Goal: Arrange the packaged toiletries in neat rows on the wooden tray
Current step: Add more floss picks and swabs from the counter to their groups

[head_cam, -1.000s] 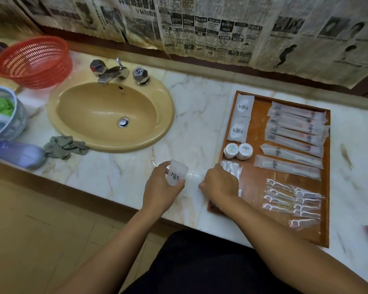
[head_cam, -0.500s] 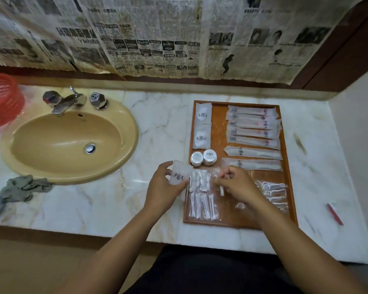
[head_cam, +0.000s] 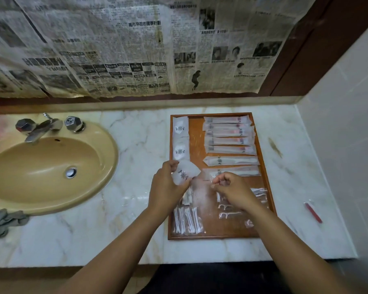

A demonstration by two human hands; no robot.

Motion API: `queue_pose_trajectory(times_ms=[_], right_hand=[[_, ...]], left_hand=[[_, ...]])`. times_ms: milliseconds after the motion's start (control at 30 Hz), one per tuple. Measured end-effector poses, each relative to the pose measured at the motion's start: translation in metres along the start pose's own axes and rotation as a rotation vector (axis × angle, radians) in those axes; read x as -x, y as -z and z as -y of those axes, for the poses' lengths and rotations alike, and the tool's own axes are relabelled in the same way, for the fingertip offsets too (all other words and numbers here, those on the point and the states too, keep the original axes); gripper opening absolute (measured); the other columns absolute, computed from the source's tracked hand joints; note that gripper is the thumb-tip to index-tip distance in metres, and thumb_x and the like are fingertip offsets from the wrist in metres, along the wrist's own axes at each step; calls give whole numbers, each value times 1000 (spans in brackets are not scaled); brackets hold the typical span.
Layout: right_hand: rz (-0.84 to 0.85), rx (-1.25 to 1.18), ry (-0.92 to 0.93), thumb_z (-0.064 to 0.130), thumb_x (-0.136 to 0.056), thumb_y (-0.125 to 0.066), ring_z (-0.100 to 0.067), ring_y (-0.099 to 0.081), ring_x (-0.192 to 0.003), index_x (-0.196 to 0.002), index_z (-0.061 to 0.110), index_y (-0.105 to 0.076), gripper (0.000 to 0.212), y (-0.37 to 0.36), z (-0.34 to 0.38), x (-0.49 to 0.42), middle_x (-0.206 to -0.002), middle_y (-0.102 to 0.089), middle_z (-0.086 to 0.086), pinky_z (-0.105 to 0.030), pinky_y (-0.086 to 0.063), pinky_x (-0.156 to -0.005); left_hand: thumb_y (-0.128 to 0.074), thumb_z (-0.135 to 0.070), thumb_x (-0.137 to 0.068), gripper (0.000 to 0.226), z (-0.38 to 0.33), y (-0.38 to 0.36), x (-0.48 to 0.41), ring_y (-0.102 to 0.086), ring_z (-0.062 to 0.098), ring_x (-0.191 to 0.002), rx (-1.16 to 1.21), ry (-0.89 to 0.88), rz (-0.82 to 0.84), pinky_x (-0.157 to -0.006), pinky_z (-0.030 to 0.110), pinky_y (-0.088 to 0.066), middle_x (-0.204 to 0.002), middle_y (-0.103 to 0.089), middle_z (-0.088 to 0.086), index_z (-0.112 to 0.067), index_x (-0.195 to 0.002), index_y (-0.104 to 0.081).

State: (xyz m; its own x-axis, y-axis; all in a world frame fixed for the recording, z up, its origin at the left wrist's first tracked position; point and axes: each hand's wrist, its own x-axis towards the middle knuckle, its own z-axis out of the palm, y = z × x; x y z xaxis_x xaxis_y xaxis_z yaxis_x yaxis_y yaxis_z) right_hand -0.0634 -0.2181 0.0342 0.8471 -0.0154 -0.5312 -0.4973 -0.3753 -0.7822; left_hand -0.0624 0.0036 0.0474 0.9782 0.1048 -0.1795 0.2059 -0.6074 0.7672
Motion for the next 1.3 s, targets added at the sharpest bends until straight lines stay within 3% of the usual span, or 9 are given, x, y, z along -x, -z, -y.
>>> queue_pose_trajectory(times_ms=[200,367,467,633,800,933,1167,1233,1300], right_hand=[[-60,-11,4,22,-88,-76,-2,-62,-95,-91,24,-72,5,16,13,-18,-102,-68,17,-29,-49,-78],[-77,-32,14,19,-90,-75,-2,-61,-99,-94,19,-71,6,21,24,-38,-101,-68,14,-24,-44,-72],[-82,-33,12,17,-90,-74,-3,-61,-99,-93,20,-72,5,23,26,-52,-101,-68,12,-24,-44,-73],[-88,-20,16,15,-89,-73,-1,-60,-101,-92,21,-72,6,29,25,-69,-103,-69,11,-26,-48,-82],[-78,-18,5,17,-90,-74,1,-59,-100,-93,23,-72,7,33,23,-79,-104,-69,13,-22,-45,-77],[-71,5,2,20,-90,-73,-3,-61,-100,-93,26,-71,7,34,23,-84,-104,-70,12,-25,-48,-80],[-63,6,-3,23,-90,-74,-7,-62,-100,-94,26,-71,5,29,26,-90,-103,-70,11,-30,-51,-84],[-58,8,-7,23,-91,-73,-7,-62,-99,-94,25,-71,4,27,27,-91,-104,-69,10,-27,-49,-77],[-53,9,-12,22,-91,-73,-9,-63,-97,-93,24,-71,4,24,28,-91,-104,-70,9,-27,-49,-73]], left_hand=[[-82,-45,-80,64,-10,-1,-36,-59,8,-112,83,43,-30,-90,26,-52,-127,-61,-9,-23,-134,-54],[-82,-45,-77,58,-8,-10,-82,-61,16,-110,-24,94,-111,-97,35,-47,-120,-63,-6,-24,-126,-59],[-79,-55,-74,58,-9,-18,-110,-59,22,-112,-188,170,-173,-93,39,-34,-116,-67,-6,-25,-121,-63],[-74,-67,-70,63,-11,-31,-142,-54,27,-119,-278,320,-166,-97,45,-30,-115,-68,-3,-26,-118,-65],[-68,-76,-66,63,-7,-42,-156,-55,28,-111,-375,313,-161,-92,45,-30,-107,-66,-3,-24,-100,-62],[-67,-78,-67,64,2,-45,-158,-55,27,-109,-458,262,-174,-91,44,-30,-107,-65,-2,-22,-99,-62],[-77,-57,-77,54,0,-22,-169,-59,18,-108,-98,239,-128,-96,37,-27,-107,-61,-11,-27,-116,-53],[-79,-48,-81,56,0,-13,-174,-60,14,-108,-17,173,-106,-98,33,-34,-111,-59,-11,-27,-126,-51],[-80,-39,-84,63,0,-4,-177,-62,13,-103,50,110,-52,-85,19,-44,-112,-60,-9,-24,-136,-48]])
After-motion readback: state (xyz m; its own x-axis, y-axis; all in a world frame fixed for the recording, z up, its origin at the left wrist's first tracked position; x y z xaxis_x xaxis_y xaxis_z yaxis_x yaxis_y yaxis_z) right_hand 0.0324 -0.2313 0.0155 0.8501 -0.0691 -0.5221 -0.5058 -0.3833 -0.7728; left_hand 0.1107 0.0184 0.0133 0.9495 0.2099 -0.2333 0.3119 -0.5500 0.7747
